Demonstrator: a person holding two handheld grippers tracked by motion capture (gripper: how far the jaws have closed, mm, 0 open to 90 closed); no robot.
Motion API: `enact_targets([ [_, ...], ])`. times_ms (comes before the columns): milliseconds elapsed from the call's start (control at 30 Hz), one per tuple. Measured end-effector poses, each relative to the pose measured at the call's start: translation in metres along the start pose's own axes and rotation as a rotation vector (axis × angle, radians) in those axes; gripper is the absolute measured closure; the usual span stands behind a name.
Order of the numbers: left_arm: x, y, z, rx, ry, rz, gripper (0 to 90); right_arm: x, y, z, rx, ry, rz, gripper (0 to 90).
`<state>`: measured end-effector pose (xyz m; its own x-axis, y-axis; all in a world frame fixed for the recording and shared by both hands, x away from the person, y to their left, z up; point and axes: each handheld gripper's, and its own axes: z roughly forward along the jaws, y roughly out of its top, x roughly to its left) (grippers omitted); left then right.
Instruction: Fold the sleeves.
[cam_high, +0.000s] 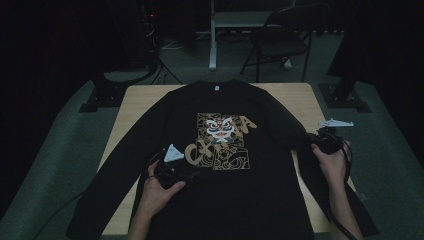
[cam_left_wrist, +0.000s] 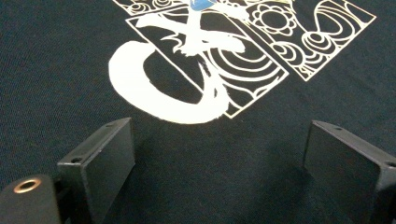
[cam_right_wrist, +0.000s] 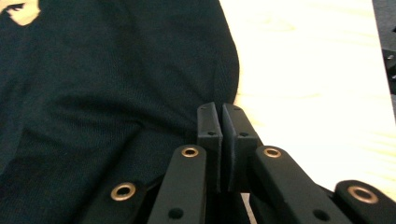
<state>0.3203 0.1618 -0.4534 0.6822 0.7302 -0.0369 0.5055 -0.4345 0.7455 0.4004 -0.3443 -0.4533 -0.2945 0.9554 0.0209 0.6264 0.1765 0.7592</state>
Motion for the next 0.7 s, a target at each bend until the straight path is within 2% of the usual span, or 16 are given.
enact_targets([
  [200, -0.001, -0.001, -0.001, 0.002, 0.003, 0.003, 10.3, -0.002, 0.003, 0.003, -0.002, -0.028, 0.007, 86.2],
  [400, -0.003, -0.002, -0.002, -0.001, -0.001, 0.000, 10.2, 0.002, 0.005, 0.005, 0.003, -0.071, -0.003, 86.3],
  [500, -0.001, -0.002, -0.002, -0.005, -0.009, -0.011, 10.2, 0.007, 0.007, 0.005, 0.006, -0.066, -0.019, 86.3],
  [700, -0.001, -0.002, -0.002, -0.006, -0.012, -0.015, 10.2, 0.024, 0.017, -0.002, -0.053, -0.022, -0.060, 86.3],
])
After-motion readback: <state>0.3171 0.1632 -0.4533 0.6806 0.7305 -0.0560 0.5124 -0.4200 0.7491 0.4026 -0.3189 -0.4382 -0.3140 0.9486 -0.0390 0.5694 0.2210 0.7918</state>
